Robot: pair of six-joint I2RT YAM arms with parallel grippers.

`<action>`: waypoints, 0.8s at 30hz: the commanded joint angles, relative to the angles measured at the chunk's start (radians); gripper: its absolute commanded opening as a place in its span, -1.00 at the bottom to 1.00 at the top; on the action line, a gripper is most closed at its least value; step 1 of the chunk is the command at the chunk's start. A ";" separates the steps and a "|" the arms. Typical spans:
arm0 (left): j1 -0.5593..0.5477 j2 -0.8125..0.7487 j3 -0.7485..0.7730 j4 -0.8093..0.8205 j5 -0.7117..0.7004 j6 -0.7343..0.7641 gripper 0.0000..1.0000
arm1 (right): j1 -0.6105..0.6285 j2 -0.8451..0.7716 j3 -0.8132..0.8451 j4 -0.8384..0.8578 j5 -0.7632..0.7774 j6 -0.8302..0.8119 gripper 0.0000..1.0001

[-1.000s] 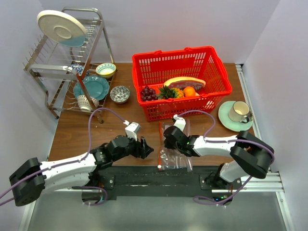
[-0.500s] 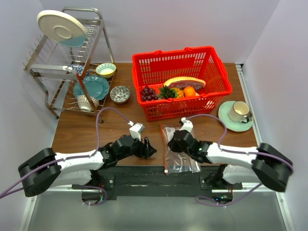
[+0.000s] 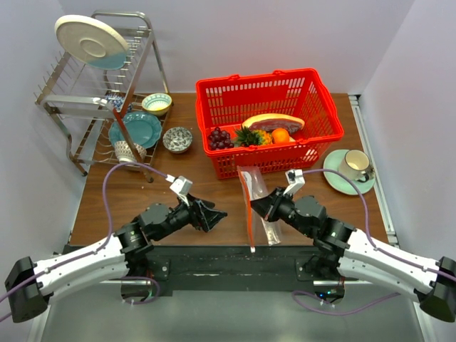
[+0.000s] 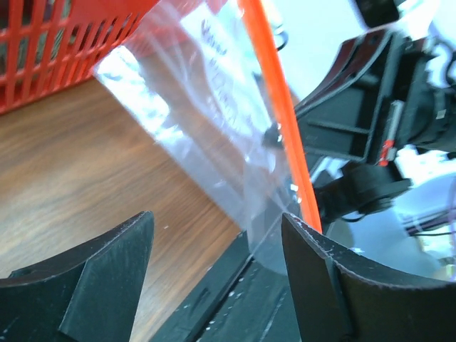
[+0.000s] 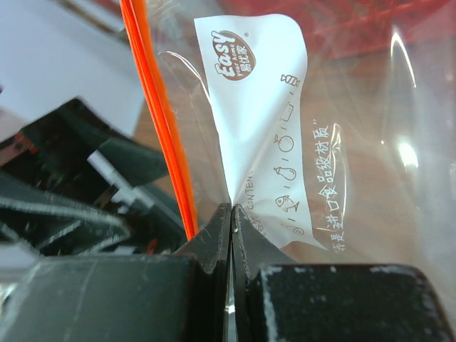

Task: Place the food in the zip-top bag and seal the zipper
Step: Pick up the zipper food storage bag at the center of the board, then open the zipper of the food storage bag.

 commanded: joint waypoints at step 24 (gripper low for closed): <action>0.004 0.053 0.084 0.281 0.150 -0.075 0.54 | 0.000 0.022 0.014 0.366 -0.423 0.104 -1.00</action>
